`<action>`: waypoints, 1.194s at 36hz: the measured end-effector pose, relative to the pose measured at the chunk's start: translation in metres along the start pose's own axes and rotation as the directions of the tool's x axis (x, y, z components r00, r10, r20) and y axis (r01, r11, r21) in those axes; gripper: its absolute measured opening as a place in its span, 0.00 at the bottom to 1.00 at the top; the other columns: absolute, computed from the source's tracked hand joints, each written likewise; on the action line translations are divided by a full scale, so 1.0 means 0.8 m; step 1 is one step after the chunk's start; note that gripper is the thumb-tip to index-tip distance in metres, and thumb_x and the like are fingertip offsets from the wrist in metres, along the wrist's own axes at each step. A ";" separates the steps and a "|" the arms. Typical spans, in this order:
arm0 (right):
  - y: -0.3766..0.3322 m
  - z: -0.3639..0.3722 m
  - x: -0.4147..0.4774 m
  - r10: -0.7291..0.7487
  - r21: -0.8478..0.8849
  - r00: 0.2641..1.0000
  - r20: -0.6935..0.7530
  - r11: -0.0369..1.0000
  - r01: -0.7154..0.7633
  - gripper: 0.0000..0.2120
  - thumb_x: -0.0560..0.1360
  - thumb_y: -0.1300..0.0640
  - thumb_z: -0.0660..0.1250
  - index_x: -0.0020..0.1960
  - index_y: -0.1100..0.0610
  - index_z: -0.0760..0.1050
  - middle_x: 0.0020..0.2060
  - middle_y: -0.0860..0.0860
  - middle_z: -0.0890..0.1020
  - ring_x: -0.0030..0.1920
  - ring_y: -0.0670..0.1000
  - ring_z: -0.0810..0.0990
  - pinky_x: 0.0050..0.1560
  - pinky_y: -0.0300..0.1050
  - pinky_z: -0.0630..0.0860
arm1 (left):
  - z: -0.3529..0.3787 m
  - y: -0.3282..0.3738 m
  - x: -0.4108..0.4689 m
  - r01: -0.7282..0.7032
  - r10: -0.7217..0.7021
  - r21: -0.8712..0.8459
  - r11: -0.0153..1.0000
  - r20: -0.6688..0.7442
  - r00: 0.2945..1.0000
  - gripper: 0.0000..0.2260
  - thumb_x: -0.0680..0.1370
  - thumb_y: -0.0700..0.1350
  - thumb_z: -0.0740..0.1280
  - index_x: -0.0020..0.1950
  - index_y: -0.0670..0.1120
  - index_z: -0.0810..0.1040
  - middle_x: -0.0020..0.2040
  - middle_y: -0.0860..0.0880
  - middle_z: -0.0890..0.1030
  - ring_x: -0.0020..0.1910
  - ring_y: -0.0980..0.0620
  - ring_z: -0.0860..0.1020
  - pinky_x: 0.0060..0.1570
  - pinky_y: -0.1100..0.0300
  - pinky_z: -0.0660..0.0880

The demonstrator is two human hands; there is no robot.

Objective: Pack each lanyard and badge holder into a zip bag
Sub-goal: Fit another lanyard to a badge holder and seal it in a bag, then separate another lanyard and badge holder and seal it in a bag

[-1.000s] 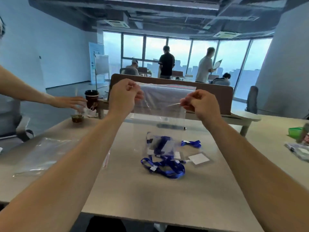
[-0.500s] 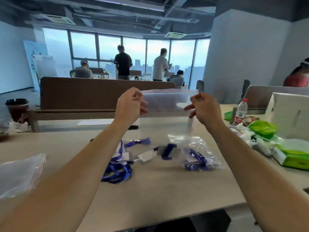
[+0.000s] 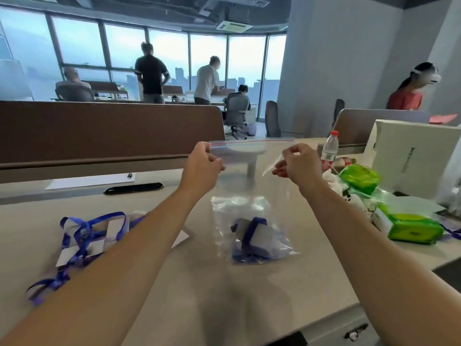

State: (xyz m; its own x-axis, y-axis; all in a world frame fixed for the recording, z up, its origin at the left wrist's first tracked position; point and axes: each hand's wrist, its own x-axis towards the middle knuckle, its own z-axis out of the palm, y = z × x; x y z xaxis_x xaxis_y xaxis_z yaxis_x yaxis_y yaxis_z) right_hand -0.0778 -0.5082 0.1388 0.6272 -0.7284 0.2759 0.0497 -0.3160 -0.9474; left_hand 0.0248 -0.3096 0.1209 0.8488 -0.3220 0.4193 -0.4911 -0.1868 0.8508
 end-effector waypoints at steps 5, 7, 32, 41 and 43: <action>0.057 0.027 0.041 0.180 0.055 0.980 0.084 0.981 -0.185 0.12 0.78 0.66 0.64 0.60 0.60 0.68 0.40 0.61 0.81 0.40 0.60 0.84 0.47 0.54 0.84 | 0.043 -0.042 0.016 0.113 -0.119 0.092 0.989 0.061 0.991 0.25 0.78 0.40 0.63 0.75 0.46 0.63 0.51 0.49 0.80 0.50 0.47 0.79 0.49 0.52 0.77; 0.080 0.036 0.052 0.205 0.007 0.974 0.101 0.978 -0.206 0.16 0.77 0.63 0.66 0.63 0.59 0.68 0.43 0.60 0.83 0.42 0.58 0.85 0.52 0.57 0.83 | 0.057 -0.057 0.022 0.150 -0.158 0.100 0.984 0.083 0.984 0.29 0.78 0.39 0.63 0.77 0.47 0.59 0.55 0.48 0.78 0.51 0.45 0.78 0.49 0.51 0.77; 0.169 0.075 0.077 0.308 -0.473 0.903 0.301 0.870 -0.139 0.31 0.76 0.52 0.71 0.76 0.56 0.66 0.64 0.57 0.77 0.52 0.53 0.76 0.53 0.46 0.75 | 0.104 -0.156 0.025 0.117 -0.236 0.374 0.920 0.291 0.927 0.31 0.78 0.49 0.70 0.78 0.50 0.60 0.76 0.46 0.61 0.59 0.44 0.77 0.49 0.58 0.72; 0.128 0.066 0.047 0.148 -0.496 0.952 0.268 0.868 0.005 0.26 0.78 0.52 0.68 0.73 0.58 0.70 0.61 0.55 0.79 0.48 0.50 0.76 0.50 0.43 0.71 | 0.073 -0.136 0.010 0.030 -0.171 0.406 0.913 0.316 0.933 0.18 0.78 0.48 0.70 0.67 0.49 0.75 0.68 0.48 0.75 0.64 0.49 0.75 0.56 0.58 0.71; 0.117 0.067 0.035 0.114 -0.481 0.959 0.260 0.876 0.027 0.24 0.77 0.53 0.68 0.71 0.59 0.72 0.57 0.54 0.80 0.45 0.51 0.78 0.49 0.43 0.72 | 0.061 -0.131 0.003 0.032 -0.176 0.415 0.909 0.315 0.932 0.17 0.78 0.48 0.69 0.66 0.49 0.76 0.68 0.49 0.75 0.64 0.49 0.75 0.58 0.57 0.72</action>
State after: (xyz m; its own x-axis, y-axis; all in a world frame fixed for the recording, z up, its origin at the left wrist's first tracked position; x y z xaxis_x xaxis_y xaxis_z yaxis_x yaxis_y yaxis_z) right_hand -0.0138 -0.5254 0.0492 0.8094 -0.5760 0.1147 -0.3137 -0.5891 -0.7447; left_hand 0.0688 -0.3363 0.0170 0.8164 -0.5600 0.1411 -0.5009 -0.5651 0.6556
